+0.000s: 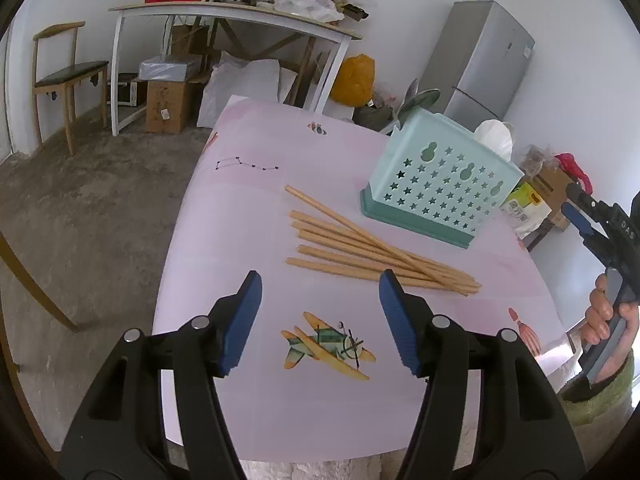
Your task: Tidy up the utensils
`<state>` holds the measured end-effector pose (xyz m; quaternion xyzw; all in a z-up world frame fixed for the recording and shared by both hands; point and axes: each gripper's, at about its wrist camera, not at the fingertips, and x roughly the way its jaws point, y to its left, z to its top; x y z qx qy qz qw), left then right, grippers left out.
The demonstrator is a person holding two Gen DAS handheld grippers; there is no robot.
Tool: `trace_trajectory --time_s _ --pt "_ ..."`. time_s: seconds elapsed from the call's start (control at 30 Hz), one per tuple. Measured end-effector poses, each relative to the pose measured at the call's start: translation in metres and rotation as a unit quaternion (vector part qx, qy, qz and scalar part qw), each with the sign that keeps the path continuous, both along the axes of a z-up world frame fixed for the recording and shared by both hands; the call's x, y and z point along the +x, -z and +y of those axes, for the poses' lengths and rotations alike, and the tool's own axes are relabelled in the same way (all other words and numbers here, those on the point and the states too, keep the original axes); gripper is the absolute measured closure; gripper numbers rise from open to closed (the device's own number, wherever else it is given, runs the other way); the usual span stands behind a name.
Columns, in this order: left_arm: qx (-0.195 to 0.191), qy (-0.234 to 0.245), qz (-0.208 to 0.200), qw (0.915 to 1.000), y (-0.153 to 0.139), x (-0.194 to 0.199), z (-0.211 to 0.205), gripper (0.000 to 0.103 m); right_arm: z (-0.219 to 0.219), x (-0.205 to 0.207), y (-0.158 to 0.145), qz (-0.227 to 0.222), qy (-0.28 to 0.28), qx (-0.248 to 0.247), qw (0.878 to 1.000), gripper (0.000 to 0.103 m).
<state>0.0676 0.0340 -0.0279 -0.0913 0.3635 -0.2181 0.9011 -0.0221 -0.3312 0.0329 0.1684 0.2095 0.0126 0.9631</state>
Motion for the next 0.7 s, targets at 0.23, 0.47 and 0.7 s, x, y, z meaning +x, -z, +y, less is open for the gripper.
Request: trace_trajectory --time_s 0.23,0.47,0.7 --pt "0.004 -0.002 0.004 1.0 0.0013 0.0012 -0.0011 0.045 0.0006 0.001 0.0021 0.008 -0.006 0.007 1.0 0.037" --pt "0.005 -0.004 0.009 0.9999 0.0034 0.0017 -0.0011 0.044 0.0027 0.0015 0.0037 0.012 -0.011 0.008 1.0 0.037" --pt "0.006 -0.005 0.01 0.9999 0.0042 0.0019 -0.0006 0.044 0.0042 0.0011 0.0042 0.015 -0.013 0.008 1.0 0.037"
